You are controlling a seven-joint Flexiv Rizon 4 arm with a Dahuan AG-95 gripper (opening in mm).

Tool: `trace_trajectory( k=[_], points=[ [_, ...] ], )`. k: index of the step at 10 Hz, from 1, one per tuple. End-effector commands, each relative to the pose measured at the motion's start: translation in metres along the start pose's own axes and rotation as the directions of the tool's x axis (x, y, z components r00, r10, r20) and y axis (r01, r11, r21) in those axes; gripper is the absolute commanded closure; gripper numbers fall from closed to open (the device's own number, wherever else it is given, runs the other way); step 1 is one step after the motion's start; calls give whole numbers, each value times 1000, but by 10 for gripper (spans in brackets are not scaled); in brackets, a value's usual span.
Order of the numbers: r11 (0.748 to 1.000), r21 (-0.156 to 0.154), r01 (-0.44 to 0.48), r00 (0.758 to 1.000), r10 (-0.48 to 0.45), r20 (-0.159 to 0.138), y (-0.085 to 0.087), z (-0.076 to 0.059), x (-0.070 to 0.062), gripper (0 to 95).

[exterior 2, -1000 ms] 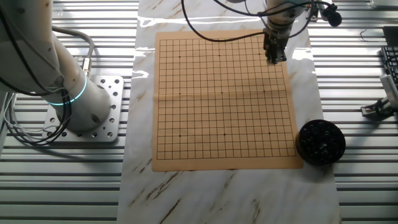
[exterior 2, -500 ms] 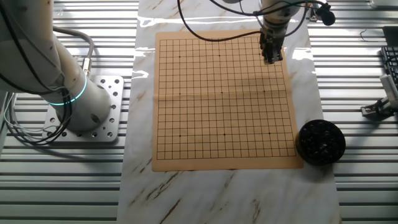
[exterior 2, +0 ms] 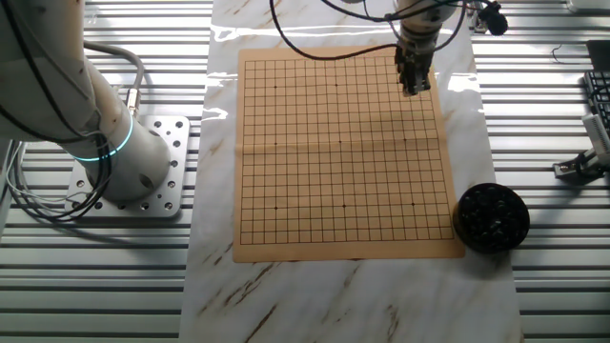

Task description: Play the first move as black on the 3-4 point in the upper right corner of the Go board

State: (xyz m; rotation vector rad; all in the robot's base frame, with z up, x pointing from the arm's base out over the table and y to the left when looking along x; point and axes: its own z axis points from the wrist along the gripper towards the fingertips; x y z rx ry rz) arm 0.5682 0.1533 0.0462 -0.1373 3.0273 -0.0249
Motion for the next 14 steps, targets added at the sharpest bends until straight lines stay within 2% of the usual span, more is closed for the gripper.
trace_trajectory(
  k=[1,6,14],
  points=[
    [1000,1,-1,1000,1,5,1,0,1,950],
    [1000,12,-4,1000,4,7,3,1,2,950],
    [1000,16,-9,1000,8,13,7,10,4,950]
  ],
)
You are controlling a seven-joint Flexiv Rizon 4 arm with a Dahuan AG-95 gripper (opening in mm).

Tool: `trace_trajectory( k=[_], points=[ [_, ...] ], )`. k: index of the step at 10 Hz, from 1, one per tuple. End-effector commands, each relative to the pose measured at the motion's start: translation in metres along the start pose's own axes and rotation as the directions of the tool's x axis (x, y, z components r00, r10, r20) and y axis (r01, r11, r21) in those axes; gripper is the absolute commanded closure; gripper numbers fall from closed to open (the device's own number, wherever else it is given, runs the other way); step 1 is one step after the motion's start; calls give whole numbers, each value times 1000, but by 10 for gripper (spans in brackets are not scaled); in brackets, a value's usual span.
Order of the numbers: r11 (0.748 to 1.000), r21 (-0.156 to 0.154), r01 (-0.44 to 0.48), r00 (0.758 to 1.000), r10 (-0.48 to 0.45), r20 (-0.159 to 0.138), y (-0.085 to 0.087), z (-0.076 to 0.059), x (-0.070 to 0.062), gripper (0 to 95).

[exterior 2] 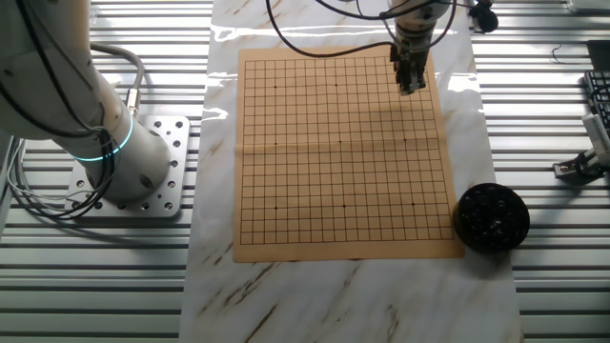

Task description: Play the first move as black on the 3-4 point in the upper right corner of the Go board

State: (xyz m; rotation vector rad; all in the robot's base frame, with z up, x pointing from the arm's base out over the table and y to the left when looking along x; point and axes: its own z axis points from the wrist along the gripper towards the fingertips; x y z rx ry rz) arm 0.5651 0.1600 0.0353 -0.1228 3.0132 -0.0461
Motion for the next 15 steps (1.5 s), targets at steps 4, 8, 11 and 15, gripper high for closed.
trace_trajectory(
  k=[4,8,11,15],
  points=[
    [1000,4,-4,1000,4,0,2,1,0,950],
    [1000,8,-7,1000,7,2,3,4,0,950],
    [1000,11,-6,1000,6,5,4,6,1,950],
    [1000,14,-12,1000,12,6,5,8,1,950]
  ],
)
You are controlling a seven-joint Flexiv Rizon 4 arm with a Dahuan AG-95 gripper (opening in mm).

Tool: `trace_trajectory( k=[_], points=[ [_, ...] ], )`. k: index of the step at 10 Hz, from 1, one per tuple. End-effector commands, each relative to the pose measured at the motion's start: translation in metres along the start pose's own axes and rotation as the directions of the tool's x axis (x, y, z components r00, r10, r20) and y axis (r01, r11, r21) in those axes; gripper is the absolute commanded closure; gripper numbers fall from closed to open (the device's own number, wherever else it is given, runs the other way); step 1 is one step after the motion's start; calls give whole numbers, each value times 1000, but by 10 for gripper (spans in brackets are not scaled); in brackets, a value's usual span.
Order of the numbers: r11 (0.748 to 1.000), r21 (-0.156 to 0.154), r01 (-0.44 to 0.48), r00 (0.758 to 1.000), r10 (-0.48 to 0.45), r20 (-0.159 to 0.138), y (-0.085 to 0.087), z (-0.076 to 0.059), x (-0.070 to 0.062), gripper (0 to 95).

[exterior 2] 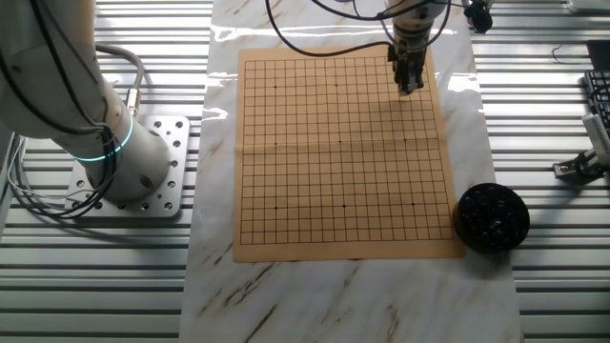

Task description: Play the first move as black on the 3-4 point in the upper right corner of the Go board

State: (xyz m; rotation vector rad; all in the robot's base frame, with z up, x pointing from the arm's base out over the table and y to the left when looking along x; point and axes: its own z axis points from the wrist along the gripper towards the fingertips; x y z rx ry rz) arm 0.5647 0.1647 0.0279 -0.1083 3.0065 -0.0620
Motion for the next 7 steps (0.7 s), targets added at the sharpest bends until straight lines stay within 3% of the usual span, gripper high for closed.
trace_trajectory(
  k=[1,7],
  points=[
    [1000,3,-2,1000,2,0,0,1,0,950],
    [1000,7,-3,1000,3,-2,0,2,0,950]
  ],
)
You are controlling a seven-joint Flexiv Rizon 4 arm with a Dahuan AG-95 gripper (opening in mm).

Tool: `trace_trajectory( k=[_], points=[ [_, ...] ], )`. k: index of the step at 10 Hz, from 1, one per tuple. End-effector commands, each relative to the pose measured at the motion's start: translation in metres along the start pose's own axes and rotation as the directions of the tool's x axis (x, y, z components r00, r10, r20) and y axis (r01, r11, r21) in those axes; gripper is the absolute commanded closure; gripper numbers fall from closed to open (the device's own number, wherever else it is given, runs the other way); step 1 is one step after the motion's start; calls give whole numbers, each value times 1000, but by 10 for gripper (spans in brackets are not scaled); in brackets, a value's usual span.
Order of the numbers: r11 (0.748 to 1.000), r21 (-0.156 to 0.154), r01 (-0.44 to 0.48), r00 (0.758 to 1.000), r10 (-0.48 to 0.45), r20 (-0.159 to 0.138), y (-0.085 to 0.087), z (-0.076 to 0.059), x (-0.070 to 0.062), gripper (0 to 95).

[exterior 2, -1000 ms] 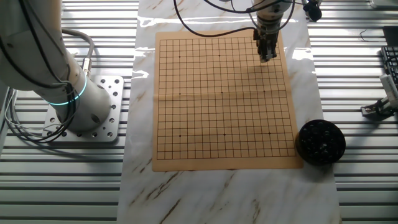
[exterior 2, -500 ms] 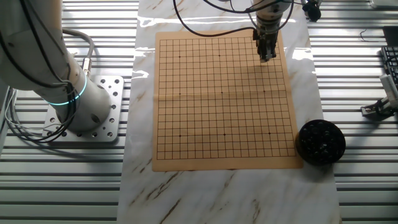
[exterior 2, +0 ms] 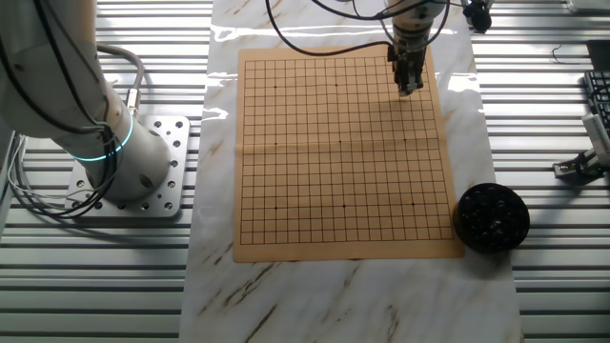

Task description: Play the first move as black on the 3-4 point in the upper right corner of the Go board

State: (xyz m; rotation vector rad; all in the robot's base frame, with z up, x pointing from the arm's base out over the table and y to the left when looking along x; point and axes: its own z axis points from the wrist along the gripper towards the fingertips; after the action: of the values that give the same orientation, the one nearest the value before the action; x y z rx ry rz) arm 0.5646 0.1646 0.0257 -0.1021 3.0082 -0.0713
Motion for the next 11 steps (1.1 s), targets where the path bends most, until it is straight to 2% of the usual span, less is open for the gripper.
trace_trajectory(
  k=[1,11],
  points=[
    [1000,2,-1,1000,1,-1,0,0,0,950],
    [1000,9,-7,1000,7,-4,2,2,-2,950]
  ],
)
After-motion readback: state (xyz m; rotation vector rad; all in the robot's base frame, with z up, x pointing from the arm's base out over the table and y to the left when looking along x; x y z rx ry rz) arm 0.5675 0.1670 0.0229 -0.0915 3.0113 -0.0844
